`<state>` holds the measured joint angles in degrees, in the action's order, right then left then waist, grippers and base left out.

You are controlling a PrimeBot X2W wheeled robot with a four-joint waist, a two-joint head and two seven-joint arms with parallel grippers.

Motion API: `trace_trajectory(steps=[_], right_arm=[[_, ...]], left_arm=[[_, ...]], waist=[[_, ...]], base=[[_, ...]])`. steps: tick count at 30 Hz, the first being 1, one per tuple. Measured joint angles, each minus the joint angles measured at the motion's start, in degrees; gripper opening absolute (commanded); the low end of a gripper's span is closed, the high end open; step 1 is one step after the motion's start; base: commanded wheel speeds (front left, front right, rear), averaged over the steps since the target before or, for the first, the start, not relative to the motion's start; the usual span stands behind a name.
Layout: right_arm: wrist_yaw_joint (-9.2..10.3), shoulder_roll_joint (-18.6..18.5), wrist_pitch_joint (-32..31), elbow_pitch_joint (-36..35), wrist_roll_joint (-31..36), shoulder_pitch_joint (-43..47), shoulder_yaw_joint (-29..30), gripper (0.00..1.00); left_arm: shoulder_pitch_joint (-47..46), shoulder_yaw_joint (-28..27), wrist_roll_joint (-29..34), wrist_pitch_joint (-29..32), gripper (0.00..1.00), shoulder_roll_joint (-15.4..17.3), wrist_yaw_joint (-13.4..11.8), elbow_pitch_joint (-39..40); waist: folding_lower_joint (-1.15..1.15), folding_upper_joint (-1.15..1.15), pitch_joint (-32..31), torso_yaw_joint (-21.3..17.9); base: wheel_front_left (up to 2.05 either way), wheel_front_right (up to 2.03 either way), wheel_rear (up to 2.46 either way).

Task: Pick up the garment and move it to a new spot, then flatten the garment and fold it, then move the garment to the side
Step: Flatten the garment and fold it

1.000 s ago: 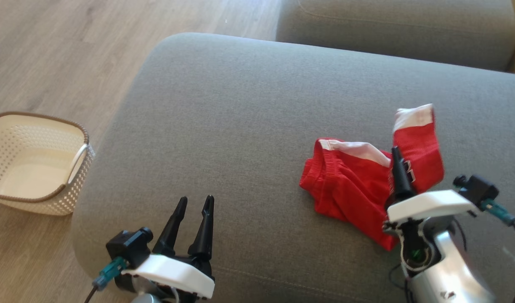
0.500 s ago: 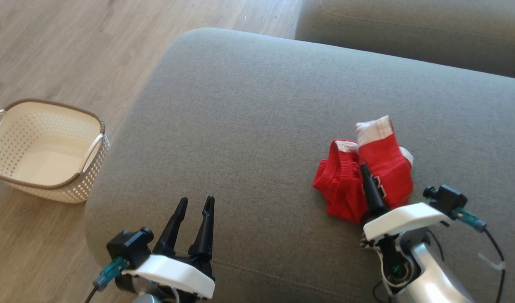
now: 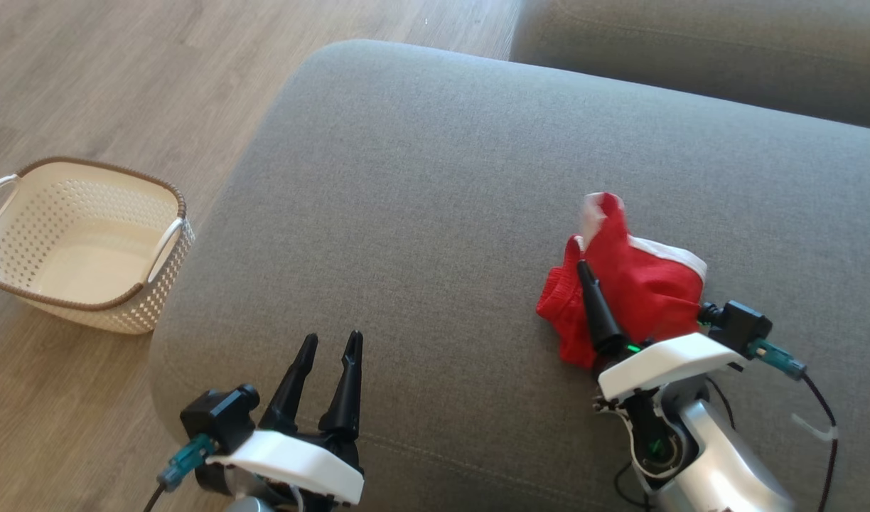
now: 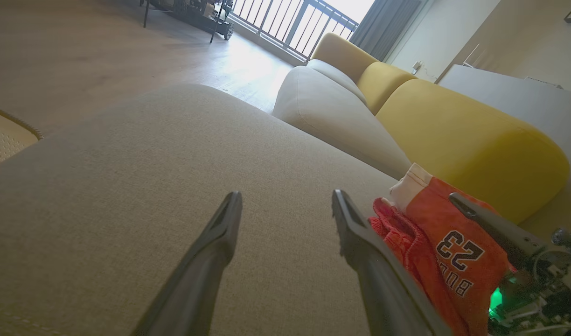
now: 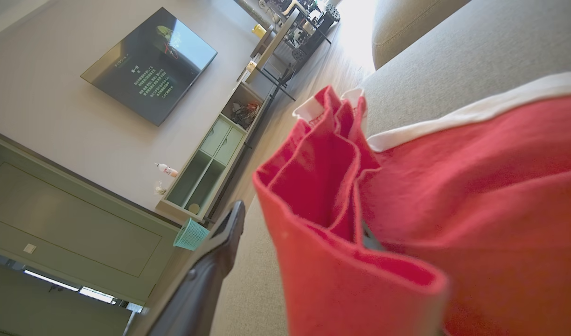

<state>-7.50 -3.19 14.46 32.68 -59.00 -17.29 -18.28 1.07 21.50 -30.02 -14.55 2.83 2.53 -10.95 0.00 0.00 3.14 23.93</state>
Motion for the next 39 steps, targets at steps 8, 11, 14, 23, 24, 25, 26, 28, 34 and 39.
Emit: trace_trajectory(steps=[8,11,14,23,24,25,26,28,34,39], right_arm=[[0.00,-0.03,-0.01,1.46,0.46,-0.34,-5.67,1.00],[0.00,-0.03,-0.67,5.88,0.56,-1.30,-8.76,1.00],[0.00,-0.04,-0.67,8.88,0.23,-2.05,-10.18,1.00],[0.00,-0.43,-0.25,6.57,1.88,-4.47,-9.33,1.00],[0.00,-0.74,-0.25,5.46,2.49,-4.35,-7.87,1.00],[0.00,-1.20,-0.24,4.30,3.35,-4.29,-6.28,1.00],[0.00,-1.99,-0.24,3.11,5.16,-4.21,-4.87,1.00],[0.00,-4.11,-0.22,1.01,11.47,-3.57,-2.22,1.00],[0.00,-6.15,0.00,-4.12,32.30,4.11,8.02,1.00],[0.00,-4.23,0.00,-10.98,46.69,9.39,14.85,1.00]], left_arm=[[-0.16,0.12,-0.51,0.00,1.00,0.00,0.01,0.00],[-0.17,0.08,-0.51,0.00,1.00,0.00,0.01,-0.13],[-0.17,0.10,-0.51,0.00,1.00,0.00,0.01,-0.22],[-0.08,-0.37,-0.30,0.00,1.00,0.00,0.01,-0.20],[-0.03,-0.56,-0.30,0.00,1.00,0.00,0.01,-0.16],[0.02,-0.85,-0.30,0.00,1.00,0.00,0.01,-0.12],[0.02,-1.23,-0.29,0.00,1.00,0.00,0.01,-0.05],[0.03,-1.97,-0.16,0.00,1.00,0.00,0.01,0.29],[0.09,-2.75,0.70,0.00,1.00,0.01,0.00,1.20],[0.10,-3.49,0.74,0.00,1.00,0.01,-0.01,1.71]], waist=[[0.00,0.00,0.84,0.38],[0.00,0.00,0.83,0.38],[0.00,0.00,0.73,0.33],[0.00,0.00,-0.64,-2.72],[0.00,0.00,-0.88,-3.25],[0.00,0.00,-1.12,-3.80],[0.00,0.00,-1.38,-4.40],[0.00,0.00,-1.88,-5.66],[0.00,0.00,-3.30,-9.82],[0.00,0.00,-4.01,-12.88]], base=[[0.00,0.00,0.00],[0.00,0.00,0.00],[0.00,0.00,0.00],[0.00,0.00,0.00],[0.00,0.00,0.00],[0.00,0.00,0.00],[0.00,0.00,0.00],[0.00,0.00,0.00],[0.00,0.00,0.00],[0.00,0.00,0.00]])
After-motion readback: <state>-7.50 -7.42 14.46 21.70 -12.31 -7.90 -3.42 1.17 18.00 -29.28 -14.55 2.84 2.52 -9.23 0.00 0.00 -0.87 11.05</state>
